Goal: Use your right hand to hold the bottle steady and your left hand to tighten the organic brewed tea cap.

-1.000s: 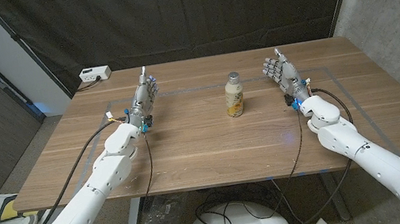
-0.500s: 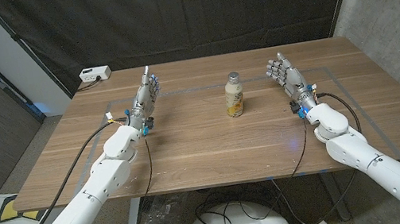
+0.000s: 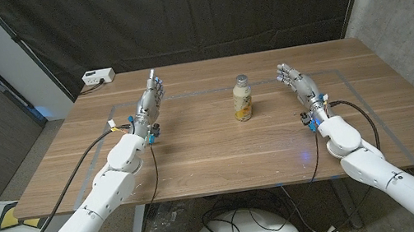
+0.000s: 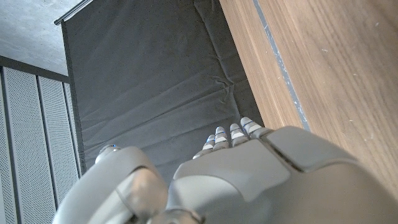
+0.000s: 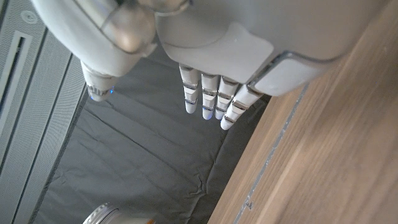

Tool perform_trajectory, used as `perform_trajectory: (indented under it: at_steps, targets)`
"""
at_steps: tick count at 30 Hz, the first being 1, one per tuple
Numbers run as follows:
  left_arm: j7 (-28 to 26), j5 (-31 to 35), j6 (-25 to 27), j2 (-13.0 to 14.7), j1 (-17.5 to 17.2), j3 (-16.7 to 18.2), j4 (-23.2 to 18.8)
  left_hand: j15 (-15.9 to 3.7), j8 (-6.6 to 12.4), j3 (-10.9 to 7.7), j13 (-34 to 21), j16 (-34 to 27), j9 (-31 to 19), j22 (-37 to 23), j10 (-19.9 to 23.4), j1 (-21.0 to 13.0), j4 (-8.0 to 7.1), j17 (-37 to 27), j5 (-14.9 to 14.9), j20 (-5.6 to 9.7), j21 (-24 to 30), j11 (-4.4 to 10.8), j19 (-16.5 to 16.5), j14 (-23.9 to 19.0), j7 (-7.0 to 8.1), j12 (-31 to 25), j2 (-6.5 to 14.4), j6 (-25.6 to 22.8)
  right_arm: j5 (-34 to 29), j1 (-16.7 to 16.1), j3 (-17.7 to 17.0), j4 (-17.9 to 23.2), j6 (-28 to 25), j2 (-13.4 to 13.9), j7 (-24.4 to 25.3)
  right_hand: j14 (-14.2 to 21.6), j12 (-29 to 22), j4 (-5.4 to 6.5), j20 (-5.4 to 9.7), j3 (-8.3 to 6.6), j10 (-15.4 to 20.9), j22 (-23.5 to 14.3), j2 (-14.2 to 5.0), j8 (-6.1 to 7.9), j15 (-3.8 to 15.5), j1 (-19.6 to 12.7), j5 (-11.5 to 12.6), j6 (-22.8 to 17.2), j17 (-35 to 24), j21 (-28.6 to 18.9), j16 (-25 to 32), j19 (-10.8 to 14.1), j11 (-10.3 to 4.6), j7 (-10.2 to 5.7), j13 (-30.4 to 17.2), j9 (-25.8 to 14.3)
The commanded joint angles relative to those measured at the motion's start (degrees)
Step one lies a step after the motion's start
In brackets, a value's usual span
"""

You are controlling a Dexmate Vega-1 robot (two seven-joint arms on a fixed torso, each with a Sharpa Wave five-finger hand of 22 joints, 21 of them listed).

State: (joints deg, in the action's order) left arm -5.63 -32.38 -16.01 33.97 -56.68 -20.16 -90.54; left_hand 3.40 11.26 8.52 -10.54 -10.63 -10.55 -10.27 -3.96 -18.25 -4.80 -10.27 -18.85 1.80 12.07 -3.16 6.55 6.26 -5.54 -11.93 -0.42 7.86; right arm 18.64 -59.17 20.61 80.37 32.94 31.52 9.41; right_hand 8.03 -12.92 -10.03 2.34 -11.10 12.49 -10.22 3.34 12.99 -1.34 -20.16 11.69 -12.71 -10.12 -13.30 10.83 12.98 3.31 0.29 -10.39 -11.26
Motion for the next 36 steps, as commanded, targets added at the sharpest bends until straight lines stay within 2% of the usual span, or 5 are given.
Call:
perform_trajectory:
  at_steps: [1,12,18,27,36]
  targets:
    - [-2.8,2.11,-0.4,1.0,-2.8,0.85,-3.83,-0.08,0.52,0.07,-0.14,-0.28,-0.12,-0.13,0.27,-0.24,0.45,-0.23,-0.35,-0.09,-0.19,0.09,0.95,-0.34,0.08,-0.2,0.21,-0.29,-17.13,-2.37,-0.44,0.51,3.82,-1.12,12.58,0.56,0.22,0.0,1.05,-0.6,0.26,-0.1,0.67,-0.77,0.01,-2.41,0.71,2.26,-0.17,0.35,-0.12,0.74,-0.2,2.03,-0.11,-0.1]
    - [-1.02,1.82,-1.62,0.67,-2.31,0.67,-2.79,-0.18,0.51,0.12,-0.15,-0.25,-0.12,-0.15,0.27,-0.57,0.6,-0.24,-0.33,-0.14,-0.23,0.16,1.05,-0.34,0.23,-0.14,0.23,-0.39,-29.12,-3.7,0.81,5.89,-2.57,2.27,16.96,-1.26,0.99,0.71,1.04,0.04,-1.29,-0.16,2.08,-1.87,-0.68,-3.0,0.72,4.99,-0.21,1.26,-0.72,-0.66,0.81,4.37,-0.12,0.01]
    - [-1.63,1.61,-2.84,0.39,-3.27,1.43,-2.74,-0.12,0.51,0.15,-0.15,-0.23,-0.13,-0.16,0.35,-0.76,0.68,-0.25,-0.31,-0.23,-0.21,0.1,1.03,-0.34,0.3,-0.14,0.26,-0.49,-32.94,-2.63,2.79,7.92,-5.53,4.35,16.02,-0.55,0.59,1.23,0.87,0.37,-0.24,-0.17,2.39,-0.52,-1.21,-3.07,0.78,1.82,-0.23,1.23,-0.32,-0.16,1.38,4.78,-0.15,-0.23]
    - [-0.84,0.98,-3.27,0.25,-3.44,1.54,-2.67,-0.16,0.65,0.18,-0.16,-0.25,-0.13,-0.18,0.36,-1.07,0.78,-0.26,-0.27,-0.47,-0.18,0.28,0.98,-0.46,0.52,-0.09,0.38,-1.01,-34.97,0.2,5.58,5.09,-6.25,3.62,17.75,-3.34,1.46,1.74,1.32,0.83,-2.59,-0.25,2.64,-2.47,-0.96,-3.49,1.01,7.66,-0.25,2.12,-0.98,-2.27,0.96,4.82,-0.19,-0.12]
    - [-0.91,1.15,-3.91,-0.01,-3.92,1.53,-2.59,-0.19,0.56,0.27,-0.17,-0.19,-0.11,-0.21,0.32,-1.27,0.82,-0.28,-0.21,-0.84,-0.4,0.34,1.63,-0.37,0.76,-0.02,0.52,-1.08,-33.9,2.86,7.77,5.12,-12.25,4.55,14.14,-7.17,2.42,2.52,0.62,1.76,-7.03,-0.26,2.94,-2.75,-2.81,-2.66,1.23,11.58,-0.3,2.66,-1.1,-5.52,2.68,7.1,-0.13,-0.03]
